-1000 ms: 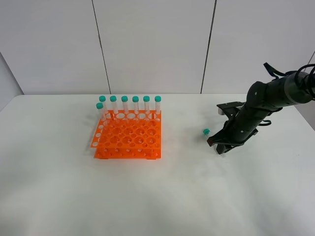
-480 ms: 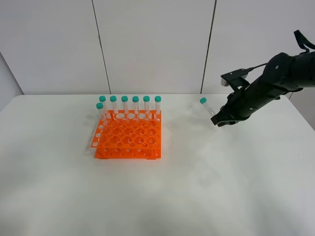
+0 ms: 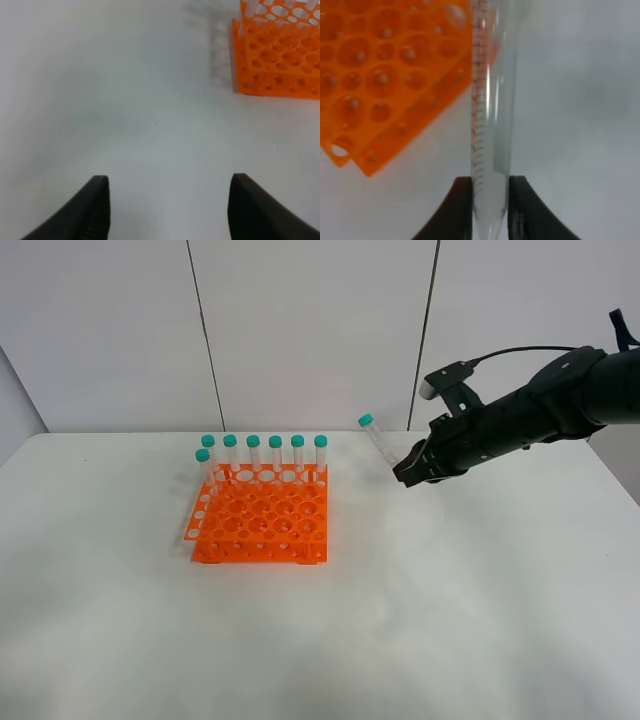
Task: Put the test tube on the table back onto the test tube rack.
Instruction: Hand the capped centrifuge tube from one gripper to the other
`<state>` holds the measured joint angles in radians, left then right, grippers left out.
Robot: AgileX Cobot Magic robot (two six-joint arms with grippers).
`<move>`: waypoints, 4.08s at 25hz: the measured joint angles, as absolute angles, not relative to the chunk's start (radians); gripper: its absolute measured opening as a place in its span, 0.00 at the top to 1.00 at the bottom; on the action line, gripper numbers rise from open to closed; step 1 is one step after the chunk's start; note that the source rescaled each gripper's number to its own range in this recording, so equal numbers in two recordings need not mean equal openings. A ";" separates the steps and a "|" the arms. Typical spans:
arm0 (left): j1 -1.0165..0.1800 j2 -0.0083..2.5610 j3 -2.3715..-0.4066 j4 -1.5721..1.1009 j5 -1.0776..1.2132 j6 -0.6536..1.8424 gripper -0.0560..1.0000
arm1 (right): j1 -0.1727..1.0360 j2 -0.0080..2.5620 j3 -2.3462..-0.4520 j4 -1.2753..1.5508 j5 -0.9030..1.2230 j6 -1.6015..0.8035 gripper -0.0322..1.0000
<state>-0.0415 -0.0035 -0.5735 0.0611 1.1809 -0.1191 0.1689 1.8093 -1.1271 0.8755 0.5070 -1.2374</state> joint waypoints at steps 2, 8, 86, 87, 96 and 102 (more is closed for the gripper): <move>-0.042 -0.004 -0.573 0.061 1.181 -0.118 0.00 | 0.213 1.809 -1.127 0.884 0.481 -1.265 0.67; -0.042 -0.004 -0.573 0.061 1.181 -0.118 0.00 | 0.336 1.809 -1.127 0.890 0.426 -1.304 0.67; -0.042 0.099 -0.620 -0.099 0.989 -0.036 0.00 | 0.784 1.809 -1.126 1.413 0.416 -1.871 0.67; -0.042 0.122 -0.620 -0.107 0.974 -0.021 0.00 | 0.784 1.809 -1.126 1.413 0.416 -1.871 0.67; -0.042 0.328 -0.621 -0.211 0.842 0.082 0.00 | 0.784 1.809 -1.126 1.413 0.410 -1.871 0.67; -0.120 0.392 -0.644 -0.294 0.840 0.205 0.00 | 0.784 1.809 -1.126 1.413 0.393 -1.871 0.67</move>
<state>-0.1200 0.3919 -0.6444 -0.2939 0.8400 0.2054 0.7841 1.8093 -1.1260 1.4130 0.3929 -1.8715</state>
